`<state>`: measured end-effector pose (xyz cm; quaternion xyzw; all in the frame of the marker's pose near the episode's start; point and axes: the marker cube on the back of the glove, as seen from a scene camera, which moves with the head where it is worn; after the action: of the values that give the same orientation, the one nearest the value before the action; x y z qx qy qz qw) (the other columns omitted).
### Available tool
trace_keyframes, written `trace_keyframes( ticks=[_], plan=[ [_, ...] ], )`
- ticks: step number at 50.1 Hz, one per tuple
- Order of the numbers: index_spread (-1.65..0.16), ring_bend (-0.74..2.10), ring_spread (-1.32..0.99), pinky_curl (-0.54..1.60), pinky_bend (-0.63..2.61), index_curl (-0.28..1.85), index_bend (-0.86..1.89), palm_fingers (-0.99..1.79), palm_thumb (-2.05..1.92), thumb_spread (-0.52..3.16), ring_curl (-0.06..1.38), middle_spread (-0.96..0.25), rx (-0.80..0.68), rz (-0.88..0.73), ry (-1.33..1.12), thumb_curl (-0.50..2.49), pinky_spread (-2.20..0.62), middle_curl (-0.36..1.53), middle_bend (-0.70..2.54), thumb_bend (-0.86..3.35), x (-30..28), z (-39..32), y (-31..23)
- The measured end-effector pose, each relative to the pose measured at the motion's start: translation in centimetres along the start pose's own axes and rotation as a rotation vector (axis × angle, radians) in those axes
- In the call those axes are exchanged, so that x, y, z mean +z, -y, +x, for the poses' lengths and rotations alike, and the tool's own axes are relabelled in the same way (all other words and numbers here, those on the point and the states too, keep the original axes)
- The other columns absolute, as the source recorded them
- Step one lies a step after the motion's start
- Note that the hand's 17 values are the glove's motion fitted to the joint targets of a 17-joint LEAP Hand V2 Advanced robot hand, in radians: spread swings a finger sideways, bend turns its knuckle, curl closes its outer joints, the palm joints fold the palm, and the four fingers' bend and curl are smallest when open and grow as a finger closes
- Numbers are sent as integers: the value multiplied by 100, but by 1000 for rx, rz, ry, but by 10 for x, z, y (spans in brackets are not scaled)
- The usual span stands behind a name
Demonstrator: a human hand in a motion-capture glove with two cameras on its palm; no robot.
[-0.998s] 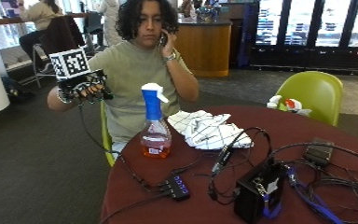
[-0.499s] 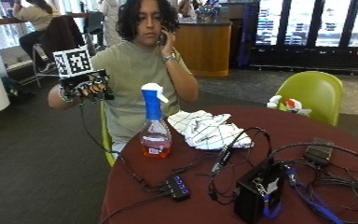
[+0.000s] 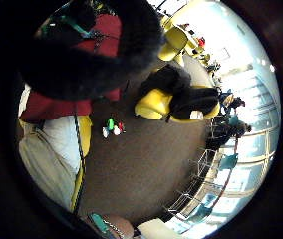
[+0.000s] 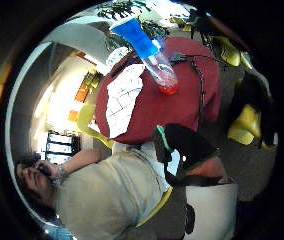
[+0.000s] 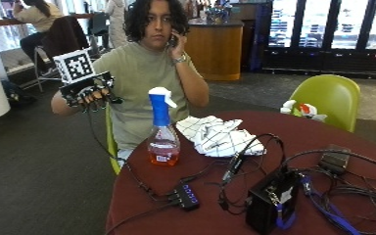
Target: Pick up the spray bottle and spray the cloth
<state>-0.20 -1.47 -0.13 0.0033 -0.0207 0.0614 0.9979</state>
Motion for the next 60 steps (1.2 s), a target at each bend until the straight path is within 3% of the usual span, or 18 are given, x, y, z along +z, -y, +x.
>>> trace_keyframes(
  ticks=[14, 33, 37, 40, 55, 60],
  plan=[
    [-39, 38, -5, 33, 38, 25, 13, 47, 58, 111, 31, 2, 47, -2, 363, 32, 20, 31, 19, -2, 26, -12, 24],
    [-34, 40, -1, 33, 33, 23, 12, 48, 67, 102, 33, 5, 85, 302, 887, 35, 21, 35, 23, -2, 53, -38, 99],
    [-33, 40, 0, 33, 33, 23, 11, 47, 72, 99, 33, 6, 77, 228, 975, 36, 20, 35, 23, 0, 57, -43, 111],
    [-32, 40, 0, 34, 32, 22, 11, 47, 77, 98, 34, 6, 51, 198, 1018, 37, 19, 35, 23, 0, 62, -46, 121],
    [-30, 43, -1, 34, 30, 21, 10, 45, 77, 87, 35, 4, -64, 369, 1041, 38, 15, 37, 25, -4, 90, -70, 195],
    [-30, 44, -2, 35, 31, 20, 10, 46, 77, 84, 35, 3, -31, 382, 1058, 38, 14, 37, 26, -3, 96, -78, 212]
  ],
)
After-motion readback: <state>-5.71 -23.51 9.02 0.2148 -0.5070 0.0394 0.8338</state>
